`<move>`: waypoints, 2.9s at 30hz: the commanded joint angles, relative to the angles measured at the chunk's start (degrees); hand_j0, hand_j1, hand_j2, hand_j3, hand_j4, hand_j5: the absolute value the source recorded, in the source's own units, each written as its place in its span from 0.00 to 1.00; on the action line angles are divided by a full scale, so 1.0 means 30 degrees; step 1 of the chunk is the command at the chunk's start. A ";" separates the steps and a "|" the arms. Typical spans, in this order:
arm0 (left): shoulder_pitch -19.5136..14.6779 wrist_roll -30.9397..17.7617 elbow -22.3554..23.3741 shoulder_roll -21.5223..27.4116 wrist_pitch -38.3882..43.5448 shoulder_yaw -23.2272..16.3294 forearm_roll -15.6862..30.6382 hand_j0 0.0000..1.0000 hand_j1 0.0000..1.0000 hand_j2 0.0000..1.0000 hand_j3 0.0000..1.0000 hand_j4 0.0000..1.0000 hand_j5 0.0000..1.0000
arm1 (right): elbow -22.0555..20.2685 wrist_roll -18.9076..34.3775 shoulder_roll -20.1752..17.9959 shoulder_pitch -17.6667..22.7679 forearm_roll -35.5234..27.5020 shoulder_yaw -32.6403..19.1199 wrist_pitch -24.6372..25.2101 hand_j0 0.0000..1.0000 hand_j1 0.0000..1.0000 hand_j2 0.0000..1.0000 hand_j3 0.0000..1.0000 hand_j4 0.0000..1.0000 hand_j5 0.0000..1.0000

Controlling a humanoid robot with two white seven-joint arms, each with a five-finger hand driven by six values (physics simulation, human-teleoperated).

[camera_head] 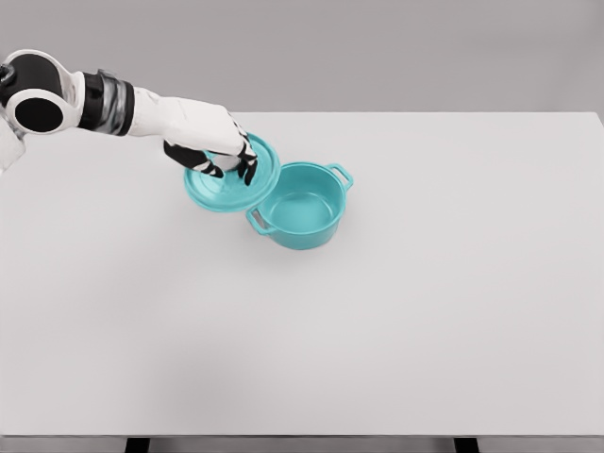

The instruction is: Cover the pot with left arm

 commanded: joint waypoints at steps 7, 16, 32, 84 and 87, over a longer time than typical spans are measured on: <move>0.0000 0.0008 -0.0629 -0.1428 0.0049 0.0029 0.0011 0.54 0.54 0.54 0.54 0.54 0.54 | 0.0001 0.0006 -0.0002 0.0000 -0.0007 0.0003 -0.0003 1.00 1.00 1.00 1.00 1.00 1.00; -0.0029 0.0008 -0.0511 -0.2541 0.0049 -0.0088 -0.0077 0.54 0.54 0.54 0.54 0.54 0.54 | 0.0001 0.0006 -0.0002 0.0000 -0.0007 0.0003 -0.0003 1.00 1.00 1.00 1.00 1.00 1.00; -0.0029 0.0008 0.1745 -0.4445 0.0437 -0.0088 -0.1337 0.55 0.55 0.55 0.55 0.55 0.55 | 0.0001 0.0006 -0.0002 0.0000 -0.0007 0.0003 -0.0003 1.00 1.00 1.00 1.00 1.00 1.00; -0.0674 0.0008 0.1627 0.0739 0.0049 -0.0059 -0.0839 1.00 1.00 1.00 1.00 1.00 1.00 | 0.0001 0.0006 -0.0002 0.0000 -0.0007 0.0003 -0.0003 1.00 1.00 1.00 1.00 1.00 1.00; -0.0586 0.0008 0.1919 0.1473 0.0049 0.0117 -0.0897 1.00 1.00 1.00 1.00 1.00 1.00 | 0.0001 0.0006 -0.0002 0.0000 -0.0007 0.0003 -0.0003 1.00 1.00 1.00 1.00 1.00 1.00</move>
